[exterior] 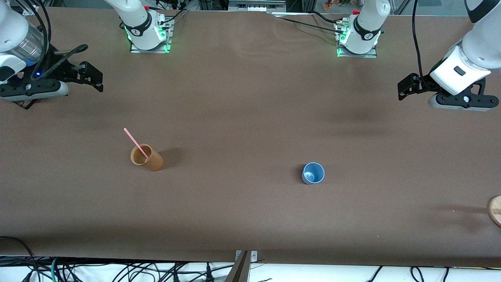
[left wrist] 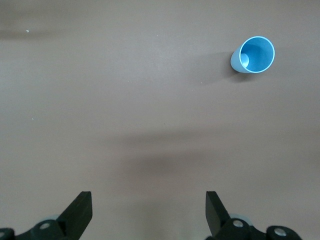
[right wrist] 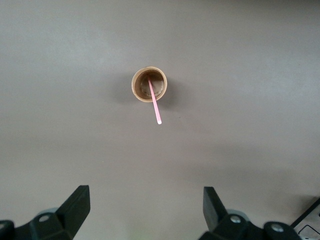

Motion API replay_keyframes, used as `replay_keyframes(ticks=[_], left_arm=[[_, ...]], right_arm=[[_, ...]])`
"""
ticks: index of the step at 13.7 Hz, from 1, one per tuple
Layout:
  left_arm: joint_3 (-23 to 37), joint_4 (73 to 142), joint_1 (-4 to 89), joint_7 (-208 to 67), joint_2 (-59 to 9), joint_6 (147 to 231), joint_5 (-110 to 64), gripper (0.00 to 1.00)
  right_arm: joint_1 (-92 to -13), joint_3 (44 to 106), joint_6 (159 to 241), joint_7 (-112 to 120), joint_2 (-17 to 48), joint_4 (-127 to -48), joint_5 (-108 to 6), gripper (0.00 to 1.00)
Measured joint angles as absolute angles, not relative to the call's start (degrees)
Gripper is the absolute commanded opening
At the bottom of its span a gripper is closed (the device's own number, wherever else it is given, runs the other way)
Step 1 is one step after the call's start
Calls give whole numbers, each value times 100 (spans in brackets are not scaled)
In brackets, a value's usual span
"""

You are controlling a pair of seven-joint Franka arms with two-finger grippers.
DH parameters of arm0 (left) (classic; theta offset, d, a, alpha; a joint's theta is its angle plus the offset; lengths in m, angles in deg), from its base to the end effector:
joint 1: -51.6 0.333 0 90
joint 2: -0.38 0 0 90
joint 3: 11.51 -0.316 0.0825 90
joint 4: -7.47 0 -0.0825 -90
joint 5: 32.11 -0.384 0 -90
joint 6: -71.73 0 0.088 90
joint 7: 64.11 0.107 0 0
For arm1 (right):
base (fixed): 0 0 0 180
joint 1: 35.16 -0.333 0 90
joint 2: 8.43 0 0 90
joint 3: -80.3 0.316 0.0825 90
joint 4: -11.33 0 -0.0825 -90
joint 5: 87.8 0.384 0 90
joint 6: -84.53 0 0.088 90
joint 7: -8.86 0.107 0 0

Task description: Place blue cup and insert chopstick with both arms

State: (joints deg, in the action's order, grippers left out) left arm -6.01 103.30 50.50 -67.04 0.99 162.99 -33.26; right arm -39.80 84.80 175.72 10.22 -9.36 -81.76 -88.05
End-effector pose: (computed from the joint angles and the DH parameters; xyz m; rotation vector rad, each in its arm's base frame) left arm 0.5460 -0.0613 0.5843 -3.1115 0.1014 0.1046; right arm 0.5434 0.0873 0.6098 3.1271 0.2128 -0.0257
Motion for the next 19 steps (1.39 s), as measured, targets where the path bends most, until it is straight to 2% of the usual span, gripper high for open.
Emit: replay_keyframes(ticks=[19], left_arm=[[-547, 10332, 5041, -6703, 22, 16184, -3326, 100]], right_arm=[[-3983, 8525, 17567, 993, -945, -8272, -8805, 100]])
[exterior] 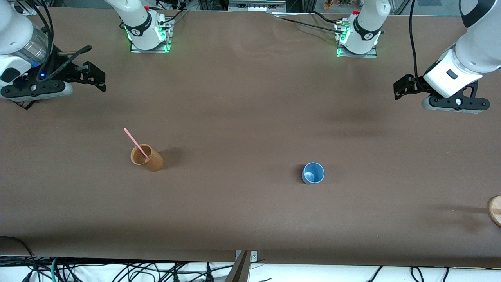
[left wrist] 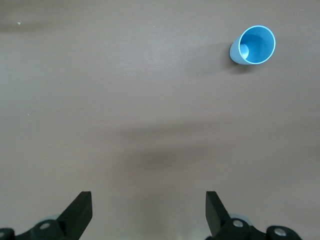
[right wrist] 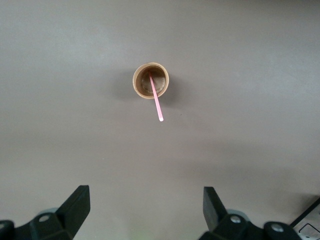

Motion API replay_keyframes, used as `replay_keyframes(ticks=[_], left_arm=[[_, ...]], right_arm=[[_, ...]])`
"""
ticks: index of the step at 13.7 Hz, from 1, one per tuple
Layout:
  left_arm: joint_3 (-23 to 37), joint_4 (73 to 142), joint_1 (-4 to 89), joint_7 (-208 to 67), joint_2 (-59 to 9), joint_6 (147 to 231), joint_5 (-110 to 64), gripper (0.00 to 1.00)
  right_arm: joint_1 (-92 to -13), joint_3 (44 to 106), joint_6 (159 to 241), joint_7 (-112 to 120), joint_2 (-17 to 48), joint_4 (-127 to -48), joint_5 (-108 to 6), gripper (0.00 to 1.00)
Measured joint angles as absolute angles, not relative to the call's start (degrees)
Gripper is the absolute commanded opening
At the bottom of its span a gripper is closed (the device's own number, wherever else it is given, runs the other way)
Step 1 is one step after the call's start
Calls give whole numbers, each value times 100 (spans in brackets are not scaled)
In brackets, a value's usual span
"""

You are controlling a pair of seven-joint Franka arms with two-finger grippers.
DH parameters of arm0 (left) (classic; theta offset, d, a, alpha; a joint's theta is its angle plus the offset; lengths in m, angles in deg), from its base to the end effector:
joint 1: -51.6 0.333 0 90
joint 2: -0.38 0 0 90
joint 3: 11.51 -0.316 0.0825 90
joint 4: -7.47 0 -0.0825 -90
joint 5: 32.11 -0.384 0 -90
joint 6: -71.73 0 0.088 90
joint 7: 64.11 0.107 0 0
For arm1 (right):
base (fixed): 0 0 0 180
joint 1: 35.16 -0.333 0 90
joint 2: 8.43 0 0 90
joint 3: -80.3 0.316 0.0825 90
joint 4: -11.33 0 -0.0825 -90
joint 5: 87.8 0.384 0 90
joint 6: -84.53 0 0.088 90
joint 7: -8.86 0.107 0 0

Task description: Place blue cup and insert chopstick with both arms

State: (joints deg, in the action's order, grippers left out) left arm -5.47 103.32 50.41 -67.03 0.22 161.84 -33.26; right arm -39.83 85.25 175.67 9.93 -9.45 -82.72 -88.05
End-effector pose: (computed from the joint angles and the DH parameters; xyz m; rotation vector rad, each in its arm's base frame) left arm 0.5463 -0.0671 0.5752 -3.1066 0.1186 0.1568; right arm 0.5414 0.0917 0.6026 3.1235 0.2337 -0.0507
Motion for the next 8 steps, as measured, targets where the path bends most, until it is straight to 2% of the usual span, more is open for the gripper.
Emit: replay_keyframes(ticks=[8], left_arm=[[-546, 10332, 5041, -6703, 21, 16184, -3326, 100]], right_arm=[[-3988, 8557, 17567, 767, -945, -8303, -8805, 100]])
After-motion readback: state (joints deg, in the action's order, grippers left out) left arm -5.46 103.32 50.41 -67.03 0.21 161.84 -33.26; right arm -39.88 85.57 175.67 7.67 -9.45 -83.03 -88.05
